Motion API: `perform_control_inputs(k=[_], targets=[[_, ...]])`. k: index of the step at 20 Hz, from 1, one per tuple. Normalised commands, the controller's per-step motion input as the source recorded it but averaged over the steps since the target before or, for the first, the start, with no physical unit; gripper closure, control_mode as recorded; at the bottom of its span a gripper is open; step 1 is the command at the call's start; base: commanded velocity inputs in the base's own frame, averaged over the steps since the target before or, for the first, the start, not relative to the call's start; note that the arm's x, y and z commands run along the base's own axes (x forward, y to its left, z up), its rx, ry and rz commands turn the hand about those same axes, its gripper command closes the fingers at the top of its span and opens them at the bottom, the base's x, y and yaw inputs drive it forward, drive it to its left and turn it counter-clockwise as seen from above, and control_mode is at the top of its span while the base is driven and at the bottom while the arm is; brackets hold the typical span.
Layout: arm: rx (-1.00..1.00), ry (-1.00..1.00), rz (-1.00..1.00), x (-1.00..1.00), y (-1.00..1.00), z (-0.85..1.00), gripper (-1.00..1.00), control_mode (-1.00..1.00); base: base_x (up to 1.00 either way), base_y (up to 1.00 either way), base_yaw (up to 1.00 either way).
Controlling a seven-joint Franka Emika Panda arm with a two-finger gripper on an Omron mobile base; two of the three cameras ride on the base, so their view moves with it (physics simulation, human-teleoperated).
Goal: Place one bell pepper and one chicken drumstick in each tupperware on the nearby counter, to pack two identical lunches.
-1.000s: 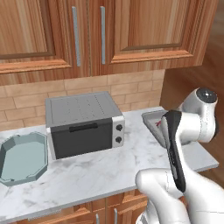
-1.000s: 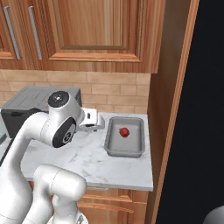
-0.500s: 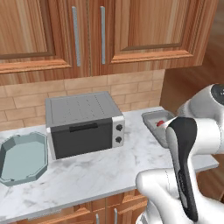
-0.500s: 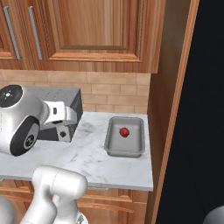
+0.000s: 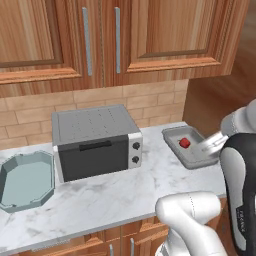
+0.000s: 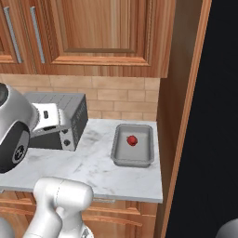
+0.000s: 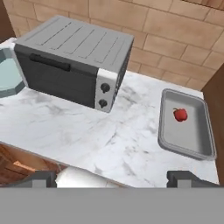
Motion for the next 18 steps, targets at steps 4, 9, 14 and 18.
perform_control_inputs(k=[4,9,14,18], targets=[[0.00,-0.19,-0.12,0.00,-0.10,0.06,-1.00,-1.00,0.00,0.00,0.00],[0.00,-0.05,-0.05,0.00,-0.01,0.00,-1.00,1.00,0.01,0.00,0.00],[0.00,0.00,0.00,0.00,0.00,0.00,-1.00,1.00,-0.75,-0.36,0.00],[0.00,0.00,0.00,0.00,0.00,0.00,-1.00,1.00,-1.00,-0.68,0.06]])
